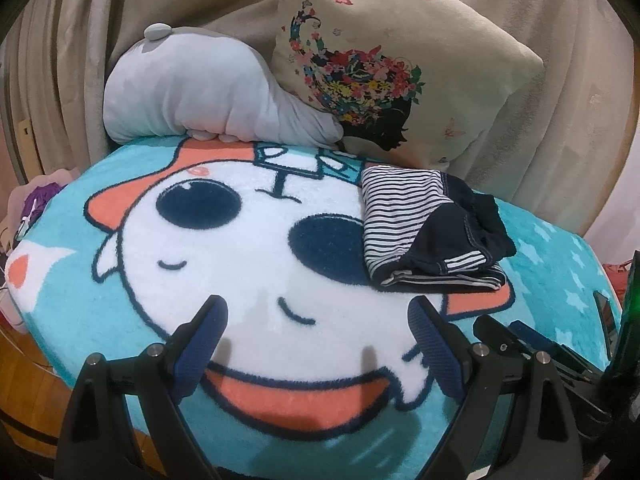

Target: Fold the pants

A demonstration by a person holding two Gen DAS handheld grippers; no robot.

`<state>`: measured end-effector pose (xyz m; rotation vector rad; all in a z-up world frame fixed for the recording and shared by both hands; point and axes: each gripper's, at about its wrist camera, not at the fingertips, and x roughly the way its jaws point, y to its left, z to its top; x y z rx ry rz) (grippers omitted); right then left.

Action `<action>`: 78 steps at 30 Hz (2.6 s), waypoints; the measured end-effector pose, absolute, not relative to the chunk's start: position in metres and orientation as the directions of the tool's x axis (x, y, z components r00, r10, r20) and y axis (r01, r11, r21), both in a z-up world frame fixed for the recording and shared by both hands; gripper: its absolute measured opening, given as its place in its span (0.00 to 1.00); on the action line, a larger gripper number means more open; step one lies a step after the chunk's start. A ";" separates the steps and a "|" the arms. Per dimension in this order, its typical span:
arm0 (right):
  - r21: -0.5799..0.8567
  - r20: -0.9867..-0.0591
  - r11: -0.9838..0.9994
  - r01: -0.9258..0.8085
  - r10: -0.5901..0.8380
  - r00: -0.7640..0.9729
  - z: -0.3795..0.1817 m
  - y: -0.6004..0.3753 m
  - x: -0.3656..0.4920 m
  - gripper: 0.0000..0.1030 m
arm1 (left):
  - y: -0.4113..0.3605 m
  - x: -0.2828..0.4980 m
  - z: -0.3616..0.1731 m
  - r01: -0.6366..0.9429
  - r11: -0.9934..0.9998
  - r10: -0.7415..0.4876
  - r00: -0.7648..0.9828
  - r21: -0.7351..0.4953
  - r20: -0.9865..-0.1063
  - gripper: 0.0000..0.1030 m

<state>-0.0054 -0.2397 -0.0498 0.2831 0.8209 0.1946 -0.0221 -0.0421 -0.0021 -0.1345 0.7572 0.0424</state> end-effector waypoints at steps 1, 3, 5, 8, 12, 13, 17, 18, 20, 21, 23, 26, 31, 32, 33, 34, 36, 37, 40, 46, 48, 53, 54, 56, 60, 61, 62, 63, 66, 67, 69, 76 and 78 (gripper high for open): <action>0.322 -0.691 0.945 -0.061 0.279 0.667 -0.050 -0.240 -0.005 0.67 | -0.042 -0.023 -0.002 -0.086 0.991 -0.012 0.728 -0.108 -0.686 0.88; 0.323 -0.691 0.945 -0.061 0.279 0.667 -0.050 -0.240 -0.005 0.67 | -0.043 -0.023 -0.002 -0.084 0.990 -0.014 0.728 -0.110 -0.685 0.88; 0.320 -0.692 0.945 -0.061 0.277 0.667 -0.050 -0.240 -0.005 0.67 | -0.043 -0.023 -0.001 -0.079 0.990 -0.024 0.729 -0.118 -0.684 0.88; 0.317 -0.692 0.946 -0.063 0.276 0.667 -0.050 -0.240 -0.005 0.67 | -0.042 -0.022 -0.001 -0.068 0.989 -0.041 0.730 -0.133 -0.682 0.88; 0.317 -0.693 0.946 -0.064 0.277 0.666 -0.050 -0.240 -0.004 0.67 | -0.043 -0.020 -0.002 -0.055 0.989 -0.054 0.727 -0.135 -0.684 0.88; 0.317 -0.693 0.946 -0.064 0.277 0.666 -0.050 -0.240 -0.004 0.67 | -0.043 -0.019 -0.002 -0.053 0.989 -0.056 0.726 -0.137 -0.685 0.88; 0.315 -0.693 0.947 -0.065 0.277 0.665 -0.050 -0.241 -0.004 0.67 | -0.044 -0.018 -0.004 -0.053 0.989 -0.057 0.722 -0.137 -0.689 0.88; 0.314 -0.694 0.947 -0.066 0.276 0.665 -0.051 -0.241 -0.003 0.67 | -0.043 -0.017 -0.005 -0.053 0.989 -0.058 0.721 -0.139 -0.690 0.88; 0.310 -0.695 0.948 -0.068 0.275 0.664 -0.052 -0.240 -0.002 0.68 | -0.043 -0.017 -0.006 -0.055 0.988 -0.061 0.718 -0.144 -0.693 0.88; 0.308 -0.695 0.949 -0.069 0.274 0.664 -0.052 -0.240 -0.002 0.68 | -0.042 -0.016 -0.006 -0.056 0.988 -0.062 0.716 -0.146 -0.695 0.88; 0.309 -0.694 0.949 -0.068 0.274 0.666 -0.052 -0.240 -0.002 0.68 | -0.042 -0.016 -0.006 -0.058 0.987 -0.063 0.718 -0.149 -0.694 0.88; 0.304 -0.693 0.950 -0.069 0.270 0.669 -0.054 -0.239 -0.002 0.68 | -0.041 -0.017 -0.006 -0.054 0.986 -0.071 0.720 -0.158 -0.690 0.88; 0.293 -0.693 0.953 -0.074 0.265 0.671 -0.053 -0.238 -0.002 0.68 | -0.041 -0.019 -0.005 -0.045 0.985 -0.083 0.726 -0.167 -0.683 0.88; 0.292 -0.692 0.954 -0.075 0.264 0.671 -0.053 -0.238 -0.001 0.68 | -0.041 -0.019 -0.005 -0.044 0.985 -0.084 0.727 -0.168 -0.681 0.88; 0.291 -0.692 0.954 -0.074 0.264 0.672 -0.053 -0.237 -0.002 0.68 | -0.041 -0.020 -0.005 -0.045 0.985 -0.082 0.728 -0.166 -0.680 0.88; 0.291 -0.692 0.954 -0.075 0.264 0.672 -0.053 -0.237 -0.002 0.68 | -0.041 -0.020 -0.005 -0.044 0.985 -0.082 0.729 -0.167 -0.679 0.88; 0.288 -0.693 0.955 -0.075 0.262 0.672 -0.053 -0.237 -0.002 0.68 | -0.041 -0.019 -0.005 -0.046 0.984 -0.084 0.728 -0.170 -0.681 0.88; 0.286 -0.692 0.955 -0.076 0.261 0.673 -0.053 -0.237 -0.002 0.68 | -0.041 -0.020 -0.005 -0.045 0.984 -0.085 0.727 -0.170 -0.681 0.88; 0.283 -0.692 0.956 -0.077 0.259 0.674 -0.053 -0.235 -0.003 0.68 | -0.041 -0.020 -0.005 -0.041 0.984 -0.090 0.724 -0.172 -0.684 0.88; 0.281 -0.691 0.957 -0.078 0.258 0.676 -0.053 -0.235 -0.004 0.68 | -0.041 -0.021 -0.004 -0.030 0.981 -0.108 0.731 -0.189 -0.674 0.88; 0.280 -0.691 0.957 -0.077 0.257 0.676 -0.053 -0.235 -0.004 0.68 | -0.041 -0.022 -0.003 -0.027 0.981 -0.112 0.735 -0.194 -0.668 0.88; 0.285 -0.682 0.955 -0.077 0.258 0.685 -0.053 -0.237 -0.005 0.68 | -0.040 -0.023 0.000 -0.034 0.981 -0.104 0.743 -0.192 -0.662 0.88; 0.286 -0.678 0.955 -0.075 0.257 0.689 -0.052 -0.238 -0.006 0.68 | -0.039 -0.024 0.001 -0.038 0.981 -0.097 0.747 -0.188 -0.658 0.88; 0.286 -0.671 0.955 -0.073 0.254 0.697 -0.050 -0.239 -0.008 0.68 | -0.038 -0.028 0.005 -0.052 0.983 -0.074 0.764 -0.175 -0.641 0.88; 0.284 -0.663 0.956 -0.077 0.254 0.704 -0.047 -0.239 -0.011 0.68 | -0.039 -0.039 0.018 -0.112 0.989 0.037 0.812 -0.093 -0.582 0.88; 0.282 -0.662 0.956 -0.080 0.255 0.705 -0.046 -0.238 -0.012 0.68 | -0.038 -0.041 0.021 -0.124 0.989 0.057 0.823 -0.080 -0.566 0.88; 0.281 -0.660 0.956 -0.083 0.255 0.707 -0.046 -0.237 -0.013 0.68 | -0.037 -0.043 0.024 -0.133 0.989 0.072 0.831 -0.071 -0.551 0.88; 0.279 -0.657 0.956 -0.086 0.256 0.709 -0.045 -0.237 -0.013 0.68 | -0.036 -0.047 0.028 -0.147 0.987 0.094 0.844 -0.059 -0.529 0.88; 0.274 -0.652 0.957 -0.096 0.259 0.713 -0.042 -0.234 -0.016 0.68 | -0.033 -0.058 0.040 -0.173 0.984 0.133 0.874 -0.043 -0.467 0.99; 0.272 -0.650 0.957 -0.099 0.258 0.715 -0.041 -0.233 -0.017 0.68 | -0.031 -0.062 0.045 -0.173 0.984 0.134 0.886 -0.047 -0.445 1.00; 0.266 -0.642 0.959 -0.101 0.255 0.723 -0.038 -0.232 -0.020 0.68 | -0.029 -0.069 0.054 -0.183 0.982 0.147 0.905 -0.055 -0.399 1.00; 0.250 -0.618 0.961 -0.119 0.253 0.745 -0.032 -0.229 -0.025 0.68 | -0.025 -0.082 0.071 -0.127 0.987 0.086 0.935 -0.099 -0.343 1.00; 0.246 -0.615 0.962 -0.120 0.250 0.748 -0.033 -0.229 -0.026 0.68 | -0.026 -0.083 0.071 -0.136 0.986 0.095 0.936 -0.097 -0.340 1.00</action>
